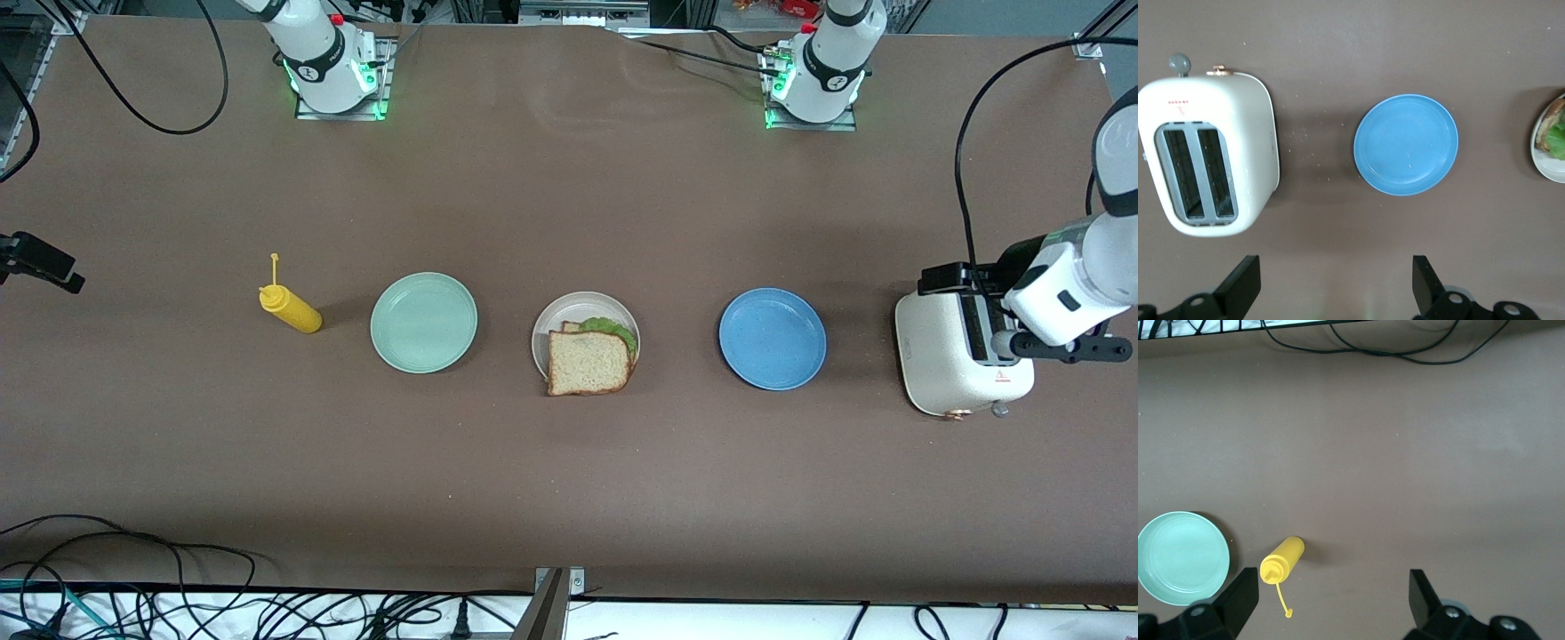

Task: Make sandwich on beige plate with both arms

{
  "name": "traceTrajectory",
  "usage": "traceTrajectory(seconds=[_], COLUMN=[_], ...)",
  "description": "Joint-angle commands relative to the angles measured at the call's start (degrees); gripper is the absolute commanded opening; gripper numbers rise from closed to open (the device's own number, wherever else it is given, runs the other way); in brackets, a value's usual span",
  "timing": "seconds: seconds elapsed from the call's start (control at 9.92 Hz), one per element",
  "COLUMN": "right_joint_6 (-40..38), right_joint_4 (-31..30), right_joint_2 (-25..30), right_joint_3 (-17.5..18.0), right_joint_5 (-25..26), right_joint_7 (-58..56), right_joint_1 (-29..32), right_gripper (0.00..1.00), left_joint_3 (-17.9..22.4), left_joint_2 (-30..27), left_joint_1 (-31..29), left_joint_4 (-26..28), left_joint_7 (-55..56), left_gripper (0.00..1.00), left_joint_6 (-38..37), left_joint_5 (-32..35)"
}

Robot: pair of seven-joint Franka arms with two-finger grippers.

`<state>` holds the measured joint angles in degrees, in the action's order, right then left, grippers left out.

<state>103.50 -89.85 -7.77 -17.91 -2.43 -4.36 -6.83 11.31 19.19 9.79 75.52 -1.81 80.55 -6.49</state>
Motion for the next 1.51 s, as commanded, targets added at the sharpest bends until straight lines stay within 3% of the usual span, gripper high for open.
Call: traceTrajectory(seconds=[0.0, 0.2, 0.4, 0.71, 1.01, 1.31, 1.41], right_joint_6=[0.5, 1.3, 1.3, 0.4, -0.9, -0.1, -0.2], right_joint_4=[-0.9, -0.9, -0.9, -0.8, -0.3, 1.8, 2.6], right_joint_2=[0.9, 0.5, 0.6, 1.1, 2.1, -2.5, -1.1], right_joint_3=[-1.2, -1.1, -1.1, -1.0, -0.5, -1.4, -1.0], right_joint_5=[0.3, 0.2, 0.1, 0.2, 0.8, -1.8, -2.1], right_joint_7=[0.9, 0.9, 0.9, 0.6, 0.6, 0.7, 1.6], right_joint_1=[-0.3, -0.2, -0.1, -0.1, -0.7, 1.9, 1.8], right_gripper=[1.00, 1.00, 1.00, 1.00, 1.00, 1.00, 1.00], left_joint_3=[-3.9, -6.9, -7.3, -7.4, -7.3, -7.1, -7.1], left_joint_2=[-4.8, -8.9, -12.3, -15.8, -16.2, -15.7, -15.3], left_joint_1=[-1.4, -3.5, -3.8, -3.8, -3.8, -3.8, -4.2], left_joint_4=[2.5, 5.5, 9.4, 18.0, 19.2, 19.2, 19.1], left_joint_7=[3.3, 3.6, 3.6, 3.5, 3.5, 2.8, 2.6], left_gripper=[1.00, 1.00, 1.00, 1.00, 1.00, 1.00, 1.00], left_joint_6=[-1.2, -1.0, -0.1, 7.0, 8.0, 9.1, 9.2], left_joint_5=[2.5, 4.8, 6.2, 6.2, 6.2, 9.4, 9.4])
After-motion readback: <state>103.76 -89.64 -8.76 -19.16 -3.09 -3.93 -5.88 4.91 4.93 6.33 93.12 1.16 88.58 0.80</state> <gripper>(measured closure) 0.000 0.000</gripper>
